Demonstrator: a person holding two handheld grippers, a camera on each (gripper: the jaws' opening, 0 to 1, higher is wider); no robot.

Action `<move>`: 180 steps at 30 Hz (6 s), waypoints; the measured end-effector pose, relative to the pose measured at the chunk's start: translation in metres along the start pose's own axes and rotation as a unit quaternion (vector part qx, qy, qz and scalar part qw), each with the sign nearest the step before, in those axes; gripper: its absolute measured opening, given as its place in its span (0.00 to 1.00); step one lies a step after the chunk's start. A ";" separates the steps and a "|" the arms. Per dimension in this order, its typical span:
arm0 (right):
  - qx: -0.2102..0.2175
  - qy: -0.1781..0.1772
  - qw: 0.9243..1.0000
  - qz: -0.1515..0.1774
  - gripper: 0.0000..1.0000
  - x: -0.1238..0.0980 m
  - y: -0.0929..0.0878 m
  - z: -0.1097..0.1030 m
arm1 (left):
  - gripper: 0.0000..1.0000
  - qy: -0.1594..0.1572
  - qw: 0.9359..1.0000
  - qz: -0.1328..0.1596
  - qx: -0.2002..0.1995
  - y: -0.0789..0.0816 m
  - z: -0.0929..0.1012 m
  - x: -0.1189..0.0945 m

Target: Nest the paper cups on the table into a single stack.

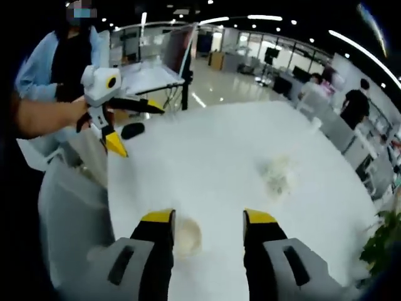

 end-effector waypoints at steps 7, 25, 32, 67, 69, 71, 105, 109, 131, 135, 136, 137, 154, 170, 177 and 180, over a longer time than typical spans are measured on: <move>0.045 -0.040 0.997 0.053 0.49 -0.024 -0.015 0.023 | 0.97 -0.006 1.000 0.007 0.003 0.007 0.002 0.002; 0.054 -0.092 0.985 0.140 0.82 -0.046 -0.064 0.036 | 0.98 -0.009 1.000 0.011 0.001 0.006 -0.001 0.004; 0.058 -0.095 0.981 0.160 0.93 -0.049 -0.085 0.041 | 0.98 -0.011 1.000 0.011 0.019 -0.001 0.006 0.006; 0.071 -0.093 0.980 0.159 1.00 -0.043 -0.117 0.033 | 0.98 -0.020 0.999 0.038 -0.013 -0.002 -0.003 0.062; 0.075 -0.094 0.980 0.160 1.00 -0.042 -0.118 0.033 | 0.98 -0.019 0.999 0.037 -0.009 -0.001 -0.007 0.069; 0.078 -0.094 0.979 0.162 1.00 -0.041 -0.119 0.033 | 0.98 -0.023 0.999 0.038 -0.010 0.001 -0.009 0.075; 0.110 -0.104 0.976 0.155 0.99 -0.039 -0.134 0.042 | 0.93 -0.056 0.997 0.043 0.016 0.026 -0.034 0.207; 0.112 -0.102 0.976 0.153 0.99 -0.035 -0.136 0.044 | 0.95 -0.054 0.996 0.065 0.022 0.029 -0.045 0.235; 0.123 -0.090 0.977 0.146 0.98 -0.023 -0.142 0.038 | 0.73 -0.077 0.993 0.069 0.049 0.034 -0.046 0.324; 0.128 -0.091 0.977 0.144 0.98 -0.023 -0.145 0.034 | 0.63 -0.082 0.994 0.060 0.046 0.031 -0.046 0.329; 0.129 -0.091 0.977 0.144 0.98 -0.023 -0.146 0.033 | 0.60 -0.085 0.993 0.059 0.048 0.030 -0.046 0.330; 0.130 -0.091 0.977 0.143 0.98 -0.023 -0.147 0.032 | 0.58 -0.087 0.993 0.058 0.048 0.030 -0.046 0.330; 0.132 -0.092 0.976 0.146 0.98 -0.023 -0.147 0.032 | 0.42 -0.093 0.992 0.064 0.051 0.036 -0.049 0.332; 0.138 -0.099 0.976 0.134 1.00 -0.020 -0.155 0.041 | 0.42 -0.088 0.992 0.076 0.046 0.043 -0.047 0.325; 0.141 -0.102 0.976 0.133 1.00 -0.023 -0.155 0.045 | 0.42 -0.088 0.991 0.092 0.046 0.059 -0.048 0.319; 0.140 -0.103 0.976 0.132 1.00 -0.024 -0.154 0.045 | 0.42 -0.085 0.991 0.098 0.042 0.066 -0.052 0.316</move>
Point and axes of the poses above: the point that each gripper's makers call its tool centre point, and the gripper's own axes: x roughly forward along the fingers, z roughly to its right, y roughly out of its top, the point moved 5 cm from there along -x, roughly backward along the fingers, and after that the axes turned 3 degrees about y, right-handed, at the moved point
